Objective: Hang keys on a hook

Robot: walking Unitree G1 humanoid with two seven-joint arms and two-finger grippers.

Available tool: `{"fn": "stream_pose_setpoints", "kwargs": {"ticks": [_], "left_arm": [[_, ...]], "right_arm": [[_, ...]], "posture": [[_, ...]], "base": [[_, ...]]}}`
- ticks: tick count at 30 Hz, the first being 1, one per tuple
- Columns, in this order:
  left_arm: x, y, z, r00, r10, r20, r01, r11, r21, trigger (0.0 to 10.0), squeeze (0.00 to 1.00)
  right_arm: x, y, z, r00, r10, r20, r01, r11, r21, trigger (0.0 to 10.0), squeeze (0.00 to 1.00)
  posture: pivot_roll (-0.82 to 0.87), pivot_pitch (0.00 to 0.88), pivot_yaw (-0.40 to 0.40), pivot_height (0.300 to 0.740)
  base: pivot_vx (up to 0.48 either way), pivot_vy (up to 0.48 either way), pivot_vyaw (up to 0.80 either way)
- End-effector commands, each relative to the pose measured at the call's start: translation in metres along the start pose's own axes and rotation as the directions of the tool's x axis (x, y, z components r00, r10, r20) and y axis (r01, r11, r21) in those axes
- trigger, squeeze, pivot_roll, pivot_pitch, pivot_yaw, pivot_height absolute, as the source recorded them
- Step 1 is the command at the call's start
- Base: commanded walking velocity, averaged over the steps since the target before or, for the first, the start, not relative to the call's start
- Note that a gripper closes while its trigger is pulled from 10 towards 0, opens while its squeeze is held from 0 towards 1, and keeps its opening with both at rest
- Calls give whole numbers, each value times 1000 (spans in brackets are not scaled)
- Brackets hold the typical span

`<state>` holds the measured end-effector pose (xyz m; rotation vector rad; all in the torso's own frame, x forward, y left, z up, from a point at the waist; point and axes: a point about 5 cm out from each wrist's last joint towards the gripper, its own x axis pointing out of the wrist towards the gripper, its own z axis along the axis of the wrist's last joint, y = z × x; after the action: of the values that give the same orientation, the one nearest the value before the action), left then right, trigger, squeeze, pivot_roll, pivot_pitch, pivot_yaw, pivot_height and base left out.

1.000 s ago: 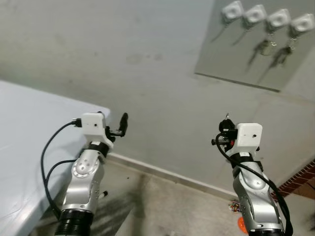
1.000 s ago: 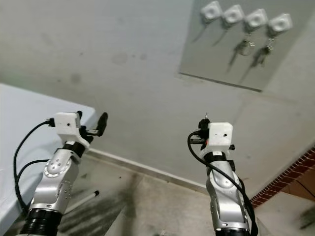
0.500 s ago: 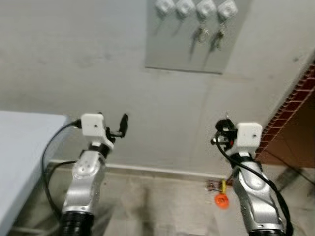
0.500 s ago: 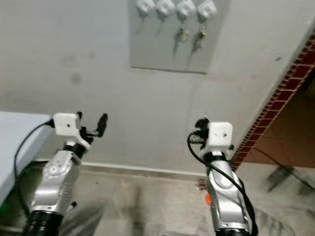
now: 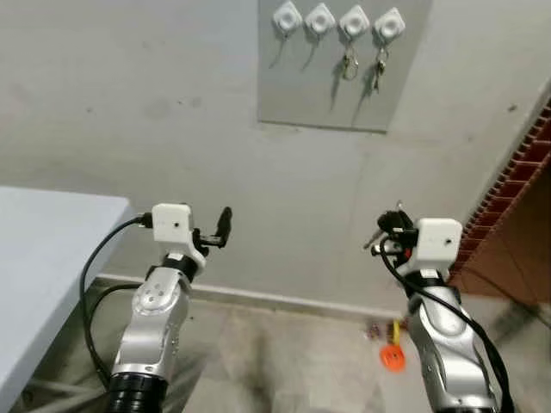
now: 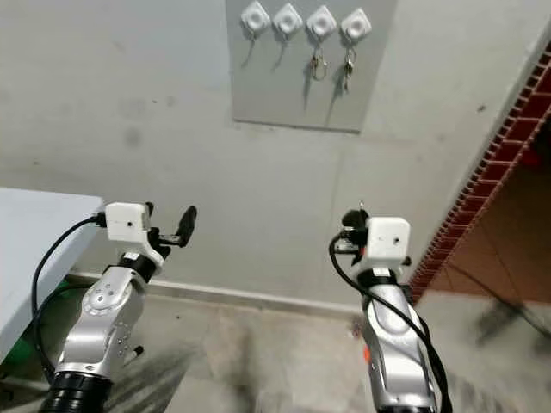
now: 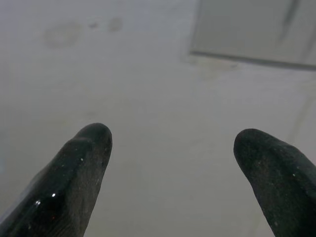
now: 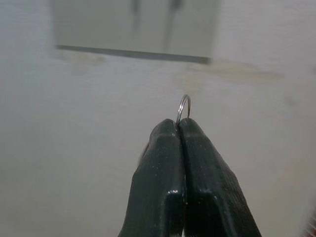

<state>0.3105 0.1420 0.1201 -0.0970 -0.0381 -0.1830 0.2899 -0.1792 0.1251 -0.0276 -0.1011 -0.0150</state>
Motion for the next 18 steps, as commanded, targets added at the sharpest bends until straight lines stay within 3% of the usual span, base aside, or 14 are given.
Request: {"fn": "stream_pose_setpoints", "kwargs": {"ticks": [1,18], "left_arm": [[1,2,2,1000,0,-3,0,1000,6,10000,0],[-1,2,2,1000,10,-16,-10,1000,-11,10000,0]], "right_arm": [[1,2,6,1000,4,26,-4,1000,7,10000,0],[-3,0,7,1000,8,30,-8,1000,5,10000,0]], "posture": [[6,70,-15,740],[1,81,-20,740]], "base": [[0,0,0],[0,0,0]]}}
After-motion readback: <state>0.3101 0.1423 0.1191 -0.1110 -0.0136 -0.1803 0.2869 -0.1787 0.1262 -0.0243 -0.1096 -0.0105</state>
